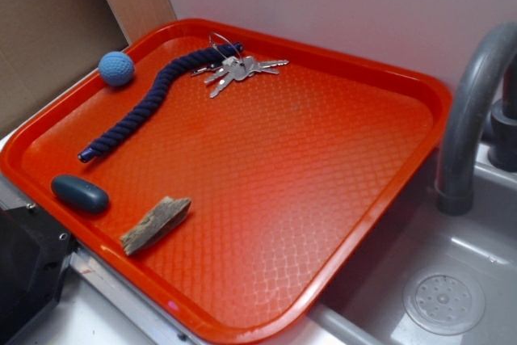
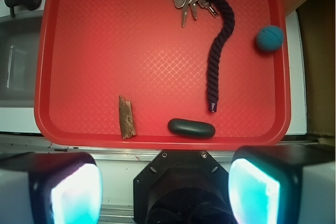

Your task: Grab the blue ball.

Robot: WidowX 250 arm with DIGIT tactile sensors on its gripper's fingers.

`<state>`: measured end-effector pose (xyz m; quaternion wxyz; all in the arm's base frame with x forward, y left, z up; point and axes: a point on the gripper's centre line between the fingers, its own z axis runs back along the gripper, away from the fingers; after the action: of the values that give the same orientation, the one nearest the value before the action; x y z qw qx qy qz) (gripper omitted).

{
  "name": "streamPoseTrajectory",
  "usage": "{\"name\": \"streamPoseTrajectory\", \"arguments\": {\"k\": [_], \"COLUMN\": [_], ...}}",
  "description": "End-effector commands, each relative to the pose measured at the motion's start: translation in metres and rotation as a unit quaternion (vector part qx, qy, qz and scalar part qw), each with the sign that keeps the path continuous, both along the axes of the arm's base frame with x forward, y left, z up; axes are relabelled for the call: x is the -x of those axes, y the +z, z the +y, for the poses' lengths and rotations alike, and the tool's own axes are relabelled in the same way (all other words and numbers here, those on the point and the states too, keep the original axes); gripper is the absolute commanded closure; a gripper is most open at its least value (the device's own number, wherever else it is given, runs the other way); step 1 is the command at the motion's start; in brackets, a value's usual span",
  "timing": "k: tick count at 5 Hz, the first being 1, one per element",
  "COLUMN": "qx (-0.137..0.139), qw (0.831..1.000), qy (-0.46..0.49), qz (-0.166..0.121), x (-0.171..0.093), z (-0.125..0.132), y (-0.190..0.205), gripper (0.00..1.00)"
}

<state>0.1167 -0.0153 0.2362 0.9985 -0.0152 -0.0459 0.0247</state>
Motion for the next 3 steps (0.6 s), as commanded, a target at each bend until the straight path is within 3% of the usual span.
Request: {"name": "streamPoseTrajectory", "arguments": {"k": [1,2,3], "qx": [0.0,-0.007,-0.011], "qw": [1.0,0.996,0.983], "qy": [0.0,0.087,0.183], "qz": [0.0,0.029,0.032], "x": [0.0,-0.044,-0.072], "z": [0.0,0.02,0.046], "y": [0.0,-0.039,-0.078], "gripper": [0.0,0.0,0.0]}}
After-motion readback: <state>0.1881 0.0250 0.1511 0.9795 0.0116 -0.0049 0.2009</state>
